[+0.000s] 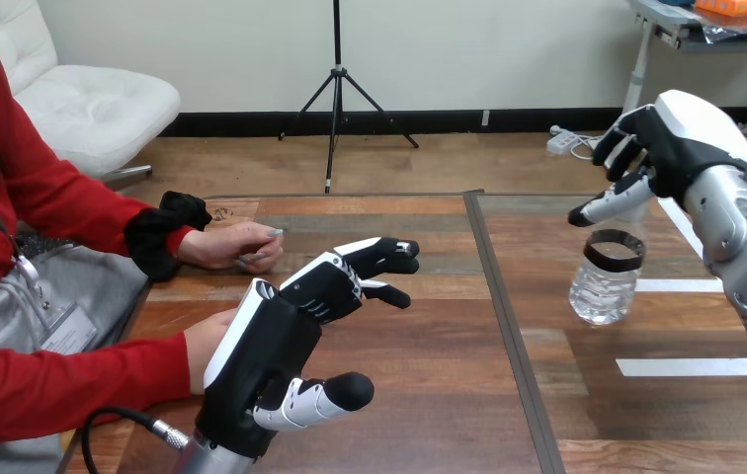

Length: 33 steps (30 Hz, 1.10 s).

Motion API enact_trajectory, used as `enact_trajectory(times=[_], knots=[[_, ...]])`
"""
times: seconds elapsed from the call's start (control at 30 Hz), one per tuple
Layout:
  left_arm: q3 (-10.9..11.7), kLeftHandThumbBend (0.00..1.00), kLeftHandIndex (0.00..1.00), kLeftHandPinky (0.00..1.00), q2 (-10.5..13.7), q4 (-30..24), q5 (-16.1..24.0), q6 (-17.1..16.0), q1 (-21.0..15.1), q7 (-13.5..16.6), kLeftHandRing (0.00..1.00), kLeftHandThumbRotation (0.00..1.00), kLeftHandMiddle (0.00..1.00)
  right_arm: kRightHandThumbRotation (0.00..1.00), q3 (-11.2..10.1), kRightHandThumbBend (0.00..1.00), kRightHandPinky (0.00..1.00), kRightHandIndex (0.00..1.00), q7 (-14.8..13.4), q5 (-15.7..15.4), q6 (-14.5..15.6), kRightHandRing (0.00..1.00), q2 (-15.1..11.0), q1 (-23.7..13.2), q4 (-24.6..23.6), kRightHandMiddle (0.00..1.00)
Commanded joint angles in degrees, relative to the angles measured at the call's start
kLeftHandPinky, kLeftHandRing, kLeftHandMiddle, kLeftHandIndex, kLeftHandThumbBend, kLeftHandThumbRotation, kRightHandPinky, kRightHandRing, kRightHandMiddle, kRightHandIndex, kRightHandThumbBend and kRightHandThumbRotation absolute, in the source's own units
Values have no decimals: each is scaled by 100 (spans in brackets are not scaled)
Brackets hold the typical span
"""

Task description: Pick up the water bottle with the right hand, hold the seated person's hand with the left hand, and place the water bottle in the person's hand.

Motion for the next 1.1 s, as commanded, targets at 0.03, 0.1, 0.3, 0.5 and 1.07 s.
enact_trajectory(times=[0.03, 0.1, 0.3, 0.5, 1.07], knots=[[60, 88, 77, 65, 8, -205, -82, 17, -274, -37, 79, 66, 81, 21, 147, 97, 47, 61, 85, -113, -21, 54, 0, 146, -253, 58], [59, 88, 77, 65, 6, -199, -96, 18, -292, -59, 79, 66, 81, 23, 139, 96, 47, 62, 76, -122, -21, 54, -29, 158, -336, 58], [65, 89, 77, 65, 23, -202, -74, 67, -300, -71, 79, 66, 82, 30, 67, 95, 49, 66, 168, -96, 9, 56, -113, 175, -555, 61], [93, 89, 78, 66, 38, -150, 22, 5, -328, -28, 80, 67, 82, 37, 23, 95, 52, 69, 156, -102, 64, 60, -190, 223, -783, 66], [131, 88, 78, 66, 30, -85, -48, 56, -393, -130, 79, 66, 82, 59, -165, 97, 60, 77, 258, -60, 265, 69, -445, 425, -1516, 75]])
